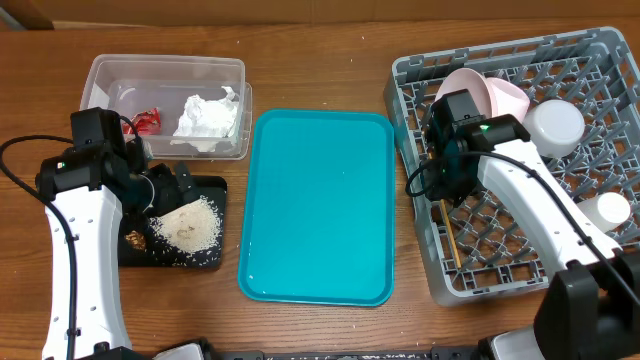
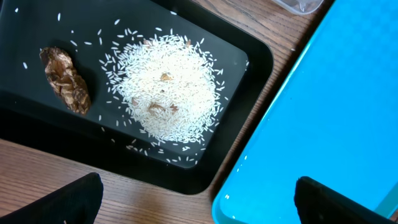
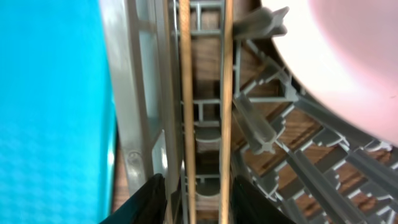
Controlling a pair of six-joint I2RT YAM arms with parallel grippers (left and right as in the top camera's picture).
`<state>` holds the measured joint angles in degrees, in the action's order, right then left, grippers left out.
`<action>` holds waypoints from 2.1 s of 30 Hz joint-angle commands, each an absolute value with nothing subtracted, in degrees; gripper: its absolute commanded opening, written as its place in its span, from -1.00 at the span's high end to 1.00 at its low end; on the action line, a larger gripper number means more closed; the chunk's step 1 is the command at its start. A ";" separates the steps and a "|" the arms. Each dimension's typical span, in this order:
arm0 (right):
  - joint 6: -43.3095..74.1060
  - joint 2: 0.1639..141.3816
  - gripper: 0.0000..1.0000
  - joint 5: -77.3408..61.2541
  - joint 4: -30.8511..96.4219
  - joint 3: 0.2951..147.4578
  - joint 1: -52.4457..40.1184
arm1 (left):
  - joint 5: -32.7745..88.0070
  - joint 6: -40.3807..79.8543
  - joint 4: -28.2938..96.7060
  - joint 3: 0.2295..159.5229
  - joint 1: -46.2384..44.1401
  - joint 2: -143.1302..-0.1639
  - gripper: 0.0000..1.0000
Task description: Sort waste into correct bins and load items into the dishwasher
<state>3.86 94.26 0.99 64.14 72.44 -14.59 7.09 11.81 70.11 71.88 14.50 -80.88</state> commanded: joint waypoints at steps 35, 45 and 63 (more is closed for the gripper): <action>10.96 38.85 -1.00 -4.40 63.99 56.99 -5.50 | 7.07 11.14 70.02 72.53 14.61 -80.79 -0.99; 10.96 39.40 -1.00 -4.40 63.94 56.99 -5.50 | 7.07 11.14 70.02 72.53 14.61 -80.79 -0.99; 10.26 33.71 -1.00 -1.10 64.90 55.29 -5.50 | 7.07 11.14 70.02 72.51 14.61 -80.79 -0.99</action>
